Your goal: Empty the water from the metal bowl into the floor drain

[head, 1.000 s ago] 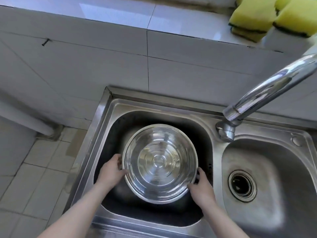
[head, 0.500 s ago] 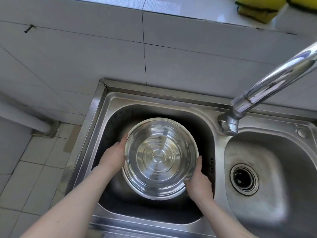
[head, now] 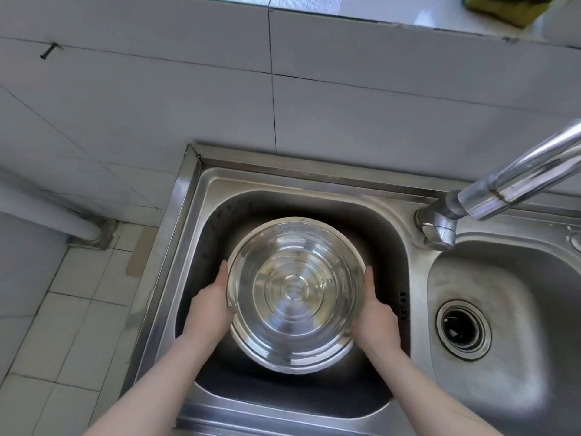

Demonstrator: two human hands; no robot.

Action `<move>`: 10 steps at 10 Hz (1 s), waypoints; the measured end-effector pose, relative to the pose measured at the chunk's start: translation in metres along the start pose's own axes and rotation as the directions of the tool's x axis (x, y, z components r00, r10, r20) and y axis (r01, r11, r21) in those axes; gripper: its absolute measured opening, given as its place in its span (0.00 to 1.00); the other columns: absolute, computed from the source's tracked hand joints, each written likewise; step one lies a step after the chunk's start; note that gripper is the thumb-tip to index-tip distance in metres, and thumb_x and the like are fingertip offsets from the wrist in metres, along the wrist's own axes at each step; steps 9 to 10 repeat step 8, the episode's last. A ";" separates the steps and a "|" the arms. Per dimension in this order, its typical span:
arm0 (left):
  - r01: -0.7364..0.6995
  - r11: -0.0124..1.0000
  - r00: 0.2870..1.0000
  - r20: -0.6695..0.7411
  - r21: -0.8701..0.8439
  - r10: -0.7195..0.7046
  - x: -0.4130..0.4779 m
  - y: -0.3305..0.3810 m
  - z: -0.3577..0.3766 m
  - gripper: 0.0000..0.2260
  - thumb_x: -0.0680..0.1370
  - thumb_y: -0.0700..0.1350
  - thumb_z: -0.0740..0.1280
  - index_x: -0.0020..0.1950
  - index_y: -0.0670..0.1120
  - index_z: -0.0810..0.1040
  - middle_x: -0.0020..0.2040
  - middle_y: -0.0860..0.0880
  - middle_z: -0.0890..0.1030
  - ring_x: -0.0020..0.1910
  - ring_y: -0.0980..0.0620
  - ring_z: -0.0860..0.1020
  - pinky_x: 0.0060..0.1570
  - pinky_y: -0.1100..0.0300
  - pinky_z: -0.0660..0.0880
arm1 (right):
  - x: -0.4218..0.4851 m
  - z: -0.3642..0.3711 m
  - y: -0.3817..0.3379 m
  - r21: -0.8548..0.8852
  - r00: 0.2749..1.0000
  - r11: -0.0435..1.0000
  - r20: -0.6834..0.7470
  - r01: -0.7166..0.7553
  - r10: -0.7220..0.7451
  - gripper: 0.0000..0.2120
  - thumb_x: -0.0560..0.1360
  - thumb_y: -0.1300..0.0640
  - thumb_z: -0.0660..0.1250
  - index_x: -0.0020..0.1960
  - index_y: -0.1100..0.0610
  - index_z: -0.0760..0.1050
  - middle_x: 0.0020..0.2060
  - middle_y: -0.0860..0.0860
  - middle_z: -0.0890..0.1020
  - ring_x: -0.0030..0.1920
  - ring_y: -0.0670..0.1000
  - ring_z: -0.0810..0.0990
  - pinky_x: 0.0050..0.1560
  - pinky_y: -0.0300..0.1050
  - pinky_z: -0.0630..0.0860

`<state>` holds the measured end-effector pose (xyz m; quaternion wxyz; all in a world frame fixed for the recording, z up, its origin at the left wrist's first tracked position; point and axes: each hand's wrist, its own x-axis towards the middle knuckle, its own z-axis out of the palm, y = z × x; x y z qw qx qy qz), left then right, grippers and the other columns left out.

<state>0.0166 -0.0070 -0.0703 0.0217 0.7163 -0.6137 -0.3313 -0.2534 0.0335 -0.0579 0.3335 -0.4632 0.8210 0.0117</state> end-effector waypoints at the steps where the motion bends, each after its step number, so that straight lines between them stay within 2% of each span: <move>1: -0.009 1.000 1.000 0.011 -0.018 0.009 0.004 0.002 -0.001 0.40 0.72 0.42 0.68 0.78 0.49 0.47 0.49 0.46 0.83 0.48 0.45 0.81 0.50 0.54 0.78 | 0.003 0.000 0.000 -0.001 1.000 1.000 -0.006 -0.019 0.019 0.46 0.73 0.57 0.61 0.76 0.44 0.31 0.34 0.51 0.74 0.36 0.55 0.75 0.40 0.45 0.72; 4: -0.022 1.000 1.000 0.009 0.018 0.022 0.004 0.001 0.000 0.39 0.74 0.44 0.67 0.78 0.48 0.46 0.49 0.45 0.82 0.47 0.45 0.81 0.49 0.54 0.77 | 0.005 0.000 -0.002 -0.020 0.999 0.999 0.011 -0.040 0.041 0.45 0.73 0.62 0.59 0.76 0.45 0.31 0.33 0.51 0.75 0.36 0.54 0.76 0.40 0.46 0.73; 5: -0.019 0.996 0.996 0.084 0.090 0.011 0.002 0.002 -0.006 0.41 0.74 0.48 0.68 0.77 0.49 0.42 0.54 0.43 0.81 0.49 0.45 0.80 0.51 0.53 0.77 | 0.002 -0.005 0.000 -0.014 0.998 0.999 0.043 -0.050 0.050 0.44 0.75 0.61 0.59 0.76 0.45 0.31 0.39 0.54 0.80 0.38 0.55 0.77 0.43 0.46 0.74; 6: 0.018 0.991 0.995 0.093 0.131 -0.031 0.007 0.008 -0.017 0.41 0.76 0.53 0.66 0.77 0.50 0.39 0.66 0.40 0.72 0.55 0.42 0.78 0.54 0.49 0.77 | -0.001 -0.012 0.004 -0.023 0.998 1.000 0.058 -0.020 0.021 0.43 0.77 0.53 0.63 0.78 0.50 0.34 0.53 0.58 0.81 0.49 0.57 0.80 0.50 0.48 0.75; 7: -0.104 0.984 0.994 0.044 0.147 0.098 0.000 0.024 -0.040 0.39 0.76 0.54 0.65 0.77 0.50 0.42 0.68 0.41 0.69 0.59 0.43 0.76 0.56 0.50 0.75 | -0.016 -0.027 -0.002 -0.021 1.000 1.000 0.008 0.002 -0.001 0.38 0.78 0.52 0.63 0.79 0.53 0.42 0.62 0.58 0.77 0.59 0.59 0.77 0.56 0.49 0.74; 8: -0.216 0.960 0.976 0.068 0.180 0.207 -0.010 0.036 -0.065 0.36 0.77 0.53 0.65 0.77 0.47 0.49 0.72 0.41 0.66 0.66 0.43 0.70 0.64 0.51 0.70 | -0.034 -0.041 -0.011 -0.033 0.999 0.999 -0.026 0.030 -0.031 0.32 0.78 0.53 0.61 0.78 0.54 0.51 0.63 0.58 0.76 0.61 0.59 0.76 0.53 0.48 0.72; 10: -0.216 0.960 0.976 0.068 0.180 0.207 -0.010 0.036 -0.065 0.36 0.77 0.53 0.65 0.77 0.47 0.49 0.72 0.41 0.66 0.66 0.43 0.70 0.64 0.51 0.70 | -0.034 -0.041 -0.011 -0.033 0.999 0.999 -0.026 0.030 -0.031 0.32 0.78 0.53 0.61 0.78 0.54 0.51 0.63 0.58 0.76 0.61 0.59 0.76 0.53 0.48 0.72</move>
